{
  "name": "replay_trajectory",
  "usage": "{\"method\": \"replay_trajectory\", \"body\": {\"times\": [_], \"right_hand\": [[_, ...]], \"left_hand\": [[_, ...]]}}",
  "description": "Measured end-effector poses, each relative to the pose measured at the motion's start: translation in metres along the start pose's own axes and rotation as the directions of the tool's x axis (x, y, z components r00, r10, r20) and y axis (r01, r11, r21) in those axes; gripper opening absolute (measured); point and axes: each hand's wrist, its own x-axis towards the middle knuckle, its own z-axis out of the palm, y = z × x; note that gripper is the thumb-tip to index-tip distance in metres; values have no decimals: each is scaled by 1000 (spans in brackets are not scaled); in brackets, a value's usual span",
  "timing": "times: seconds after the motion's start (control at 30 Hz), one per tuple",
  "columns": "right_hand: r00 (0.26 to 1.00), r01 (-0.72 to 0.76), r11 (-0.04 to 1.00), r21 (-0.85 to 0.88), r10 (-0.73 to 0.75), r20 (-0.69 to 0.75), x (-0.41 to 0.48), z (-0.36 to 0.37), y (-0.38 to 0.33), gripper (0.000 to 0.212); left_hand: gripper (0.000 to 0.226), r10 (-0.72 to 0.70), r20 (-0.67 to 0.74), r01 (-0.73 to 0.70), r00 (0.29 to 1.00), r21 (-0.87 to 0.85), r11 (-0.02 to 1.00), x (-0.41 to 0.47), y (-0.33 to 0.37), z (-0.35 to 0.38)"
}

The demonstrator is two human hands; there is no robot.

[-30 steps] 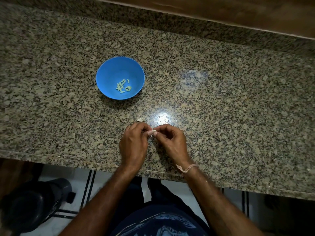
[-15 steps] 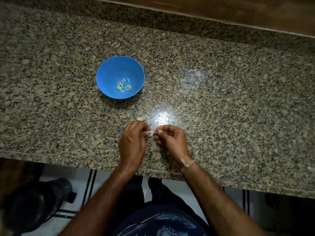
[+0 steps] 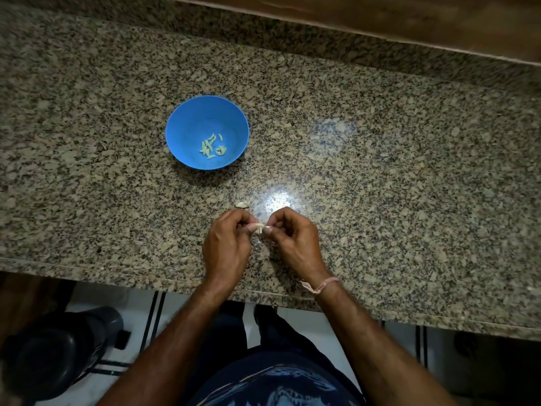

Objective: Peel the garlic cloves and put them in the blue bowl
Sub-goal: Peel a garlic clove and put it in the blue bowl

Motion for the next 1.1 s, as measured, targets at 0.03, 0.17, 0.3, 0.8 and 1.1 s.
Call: {"method": "replay_trajectory", "body": {"times": [0.03, 0.17, 0.3, 0.8, 1.1], "right_hand": [[1000, 6, 999, -51, -7, -20, 0, 1, 1, 19], [992, 101, 938, -332, -122, -41, -2, 5, 2, 31], [988, 140, 895, -422, -151, 8, 0, 8, 1, 14], [1000, 25, 978, -207, -23, 11, 4, 17, -3, 6], [1000, -4, 993, -116, 1, -29, 10, 22, -5, 5]], "left_hand": [[9, -26, 10, 26, 1000, -23, 999, 1, -1, 0], [8, -75, 28, 75, 997, 9, 997, 3, 0, -1], [6, -86, 30, 83, 996, 94, 992, 4, 1, 1], [6, -131, 46, 128, 990, 69, 989, 4, -4, 1], [2, -128, -39, 125, 991, -77, 989, 9, -22, -19]]}}
